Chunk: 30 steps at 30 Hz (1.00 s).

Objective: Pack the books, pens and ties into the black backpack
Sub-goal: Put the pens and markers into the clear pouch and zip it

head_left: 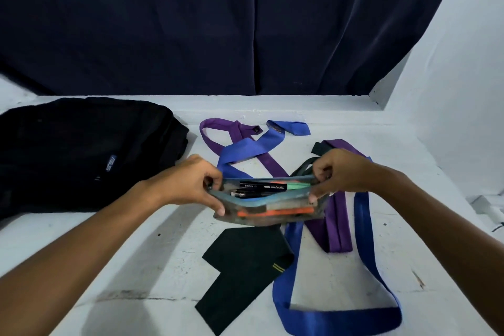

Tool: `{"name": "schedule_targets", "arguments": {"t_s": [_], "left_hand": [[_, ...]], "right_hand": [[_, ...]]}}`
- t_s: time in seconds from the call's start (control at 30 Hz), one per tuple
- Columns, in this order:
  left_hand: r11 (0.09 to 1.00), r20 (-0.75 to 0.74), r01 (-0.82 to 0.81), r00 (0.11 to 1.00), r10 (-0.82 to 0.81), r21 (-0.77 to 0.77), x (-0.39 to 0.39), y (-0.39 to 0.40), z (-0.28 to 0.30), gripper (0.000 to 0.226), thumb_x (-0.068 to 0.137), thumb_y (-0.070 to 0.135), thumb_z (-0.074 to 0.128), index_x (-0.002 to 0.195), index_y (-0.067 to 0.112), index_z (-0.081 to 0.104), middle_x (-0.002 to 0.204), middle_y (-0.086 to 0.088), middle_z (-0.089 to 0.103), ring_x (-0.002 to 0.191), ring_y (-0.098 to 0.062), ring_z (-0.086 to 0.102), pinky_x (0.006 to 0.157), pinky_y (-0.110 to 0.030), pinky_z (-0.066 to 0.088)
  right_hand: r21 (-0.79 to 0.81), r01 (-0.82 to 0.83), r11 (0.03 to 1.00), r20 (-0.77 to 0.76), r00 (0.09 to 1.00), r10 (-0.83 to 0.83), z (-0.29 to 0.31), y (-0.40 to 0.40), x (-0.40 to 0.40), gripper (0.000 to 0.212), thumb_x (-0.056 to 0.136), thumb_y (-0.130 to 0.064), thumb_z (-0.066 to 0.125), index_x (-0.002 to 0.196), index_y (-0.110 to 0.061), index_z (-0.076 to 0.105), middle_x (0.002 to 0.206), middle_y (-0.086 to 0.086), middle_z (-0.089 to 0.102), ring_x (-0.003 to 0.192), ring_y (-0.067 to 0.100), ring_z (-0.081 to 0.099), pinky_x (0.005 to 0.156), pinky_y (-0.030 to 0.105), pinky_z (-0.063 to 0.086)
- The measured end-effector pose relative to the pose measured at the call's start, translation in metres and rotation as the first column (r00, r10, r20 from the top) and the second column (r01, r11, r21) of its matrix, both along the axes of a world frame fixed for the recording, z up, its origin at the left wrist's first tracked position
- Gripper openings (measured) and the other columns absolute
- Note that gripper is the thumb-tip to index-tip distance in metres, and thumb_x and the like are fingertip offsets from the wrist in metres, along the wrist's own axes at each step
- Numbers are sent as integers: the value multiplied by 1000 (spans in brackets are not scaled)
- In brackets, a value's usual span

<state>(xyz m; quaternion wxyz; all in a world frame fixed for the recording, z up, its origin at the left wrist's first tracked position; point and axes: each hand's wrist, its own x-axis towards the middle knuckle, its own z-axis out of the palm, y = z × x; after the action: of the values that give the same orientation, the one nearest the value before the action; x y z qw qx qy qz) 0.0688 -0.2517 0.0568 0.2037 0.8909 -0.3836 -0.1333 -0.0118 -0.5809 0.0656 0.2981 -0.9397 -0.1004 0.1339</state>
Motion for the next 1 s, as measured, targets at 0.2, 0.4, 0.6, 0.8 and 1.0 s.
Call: {"name": "schedule_targets", "arguments": {"t_s": [0.2,0.4,0.6,0.8,1.0], "left_hand": [[990,27,-90,995,94,-108,-17,62,18,45,47,53,90,54,25,55,52,15,50,56,-1,48,51,-18,33],[966,-7,-195,981,196,-171,-37,162,17,38,55,31,95,56,24,58,49,8,49,49,-4,42,51,-25,34],[923,-82,-307,952,295,-232,-62,251,1,32,58,21,94,62,23,62,56,8,55,54,-9,47,53,-28,38],[770,-295,-521,851,434,-370,-77,297,-14,49,64,0,89,93,16,53,54,0,60,55,-13,57,62,-32,54],[649,-403,-610,791,460,-455,-80,307,-37,24,71,-7,79,82,4,61,68,-16,72,62,-23,67,61,-34,60]], "right_hand": [[92,-59,994,56,997,54,21,53,1,48,50,-56,81,55,-21,49,59,-9,54,59,7,51,50,16,35],[83,-155,984,61,987,150,19,147,3,47,60,-32,89,57,-21,44,57,-7,44,55,9,39,56,27,31],[112,-151,982,56,988,145,-5,230,-6,42,65,-18,86,56,-25,46,54,-10,49,51,4,42,54,21,32],[238,-48,970,50,998,37,-25,273,-19,40,66,-11,86,59,-19,47,55,-8,51,51,7,47,52,19,39],[477,95,874,-16,995,-100,-44,285,-27,32,69,4,82,84,-8,57,73,10,67,66,17,64,64,29,54]]}}
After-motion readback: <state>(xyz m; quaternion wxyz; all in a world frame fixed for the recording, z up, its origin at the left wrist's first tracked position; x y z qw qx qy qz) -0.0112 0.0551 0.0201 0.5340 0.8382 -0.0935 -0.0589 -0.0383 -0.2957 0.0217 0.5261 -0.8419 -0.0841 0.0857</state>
